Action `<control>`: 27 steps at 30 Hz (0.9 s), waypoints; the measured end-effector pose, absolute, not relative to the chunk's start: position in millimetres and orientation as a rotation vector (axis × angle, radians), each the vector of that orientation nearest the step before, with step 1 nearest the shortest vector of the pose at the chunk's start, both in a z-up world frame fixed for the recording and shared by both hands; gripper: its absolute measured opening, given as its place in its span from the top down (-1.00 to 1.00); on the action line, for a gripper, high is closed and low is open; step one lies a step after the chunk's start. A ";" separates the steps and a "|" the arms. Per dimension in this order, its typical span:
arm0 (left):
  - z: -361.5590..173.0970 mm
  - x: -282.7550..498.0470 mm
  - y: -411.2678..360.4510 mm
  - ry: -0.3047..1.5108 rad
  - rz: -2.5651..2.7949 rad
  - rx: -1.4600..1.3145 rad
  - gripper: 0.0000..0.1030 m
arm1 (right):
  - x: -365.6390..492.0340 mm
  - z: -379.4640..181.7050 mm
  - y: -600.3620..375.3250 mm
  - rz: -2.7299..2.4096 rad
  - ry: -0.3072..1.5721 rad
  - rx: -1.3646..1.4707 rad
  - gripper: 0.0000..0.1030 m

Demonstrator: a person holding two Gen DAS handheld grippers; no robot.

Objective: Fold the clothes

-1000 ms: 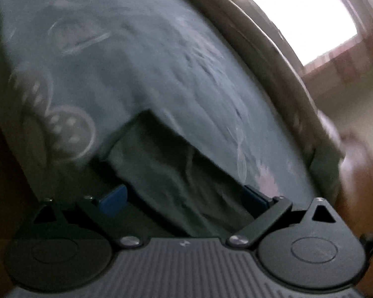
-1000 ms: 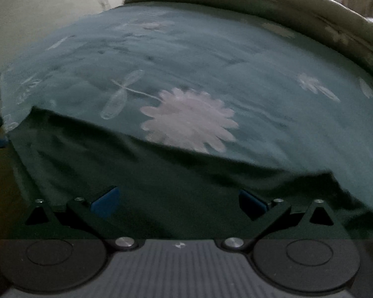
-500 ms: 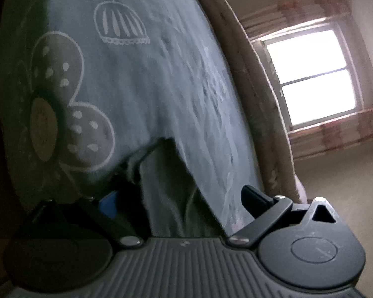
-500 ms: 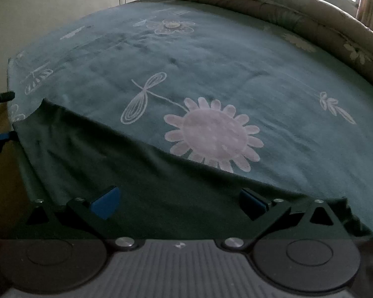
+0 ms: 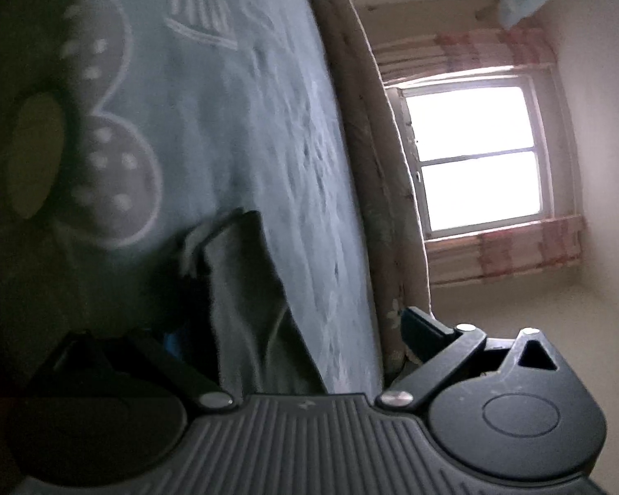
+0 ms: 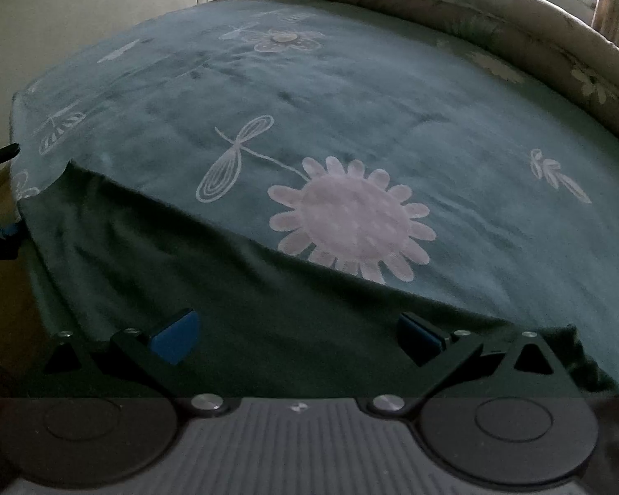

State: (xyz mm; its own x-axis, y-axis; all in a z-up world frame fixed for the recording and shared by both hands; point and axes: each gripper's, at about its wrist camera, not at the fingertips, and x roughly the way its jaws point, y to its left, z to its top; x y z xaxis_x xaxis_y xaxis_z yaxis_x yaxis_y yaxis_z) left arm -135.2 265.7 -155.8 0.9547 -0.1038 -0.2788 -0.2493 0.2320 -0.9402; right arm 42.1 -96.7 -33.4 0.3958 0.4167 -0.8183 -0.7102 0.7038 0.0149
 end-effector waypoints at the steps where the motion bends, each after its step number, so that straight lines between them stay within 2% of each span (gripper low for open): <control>1: -153.1 -133.3 268.1 0.314 0.113 -1.317 -0.98 | 42.0 -33.3 -95.9 0.739 0.911 -0.367 -1.00; 7: -155.7 -142.8 264.1 0.315 0.080 -1.347 -0.98 | 39.2 -30.6 -96.4 0.758 0.896 -0.373 -1.00; 14: -138.0 -129.2 274.1 0.367 0.168 -1.259 -0.93 | 42.5 -33.1 -99.6 0.741 0.911 -0.347 -1.00; 16: -135.8 -130.8 273.7 0.367 0.188 -1.262 -0.70 | 40.3 -32.7 -99.5 0.750 0.907 -0.348 -1.00; 20: -131.5 -122.9 266.3 0.398 0.188 -1.198 -0.59 | 39.6 -34.6 -102.8 0.743 0.918 -0.345 -1.00; 26: -128.9 -119.8 261.9 0.424 0.188 -1.110 -0.56 | 41.5 -36.2 -105.7 0.733 0.926 -0.324 -1.00; 27: -128.7 -120.7 261.8 0.425 0.190 -1.099 -0.49 | 41.2 -36.0 -105.5 0.735 0.923 -0.325 -1.00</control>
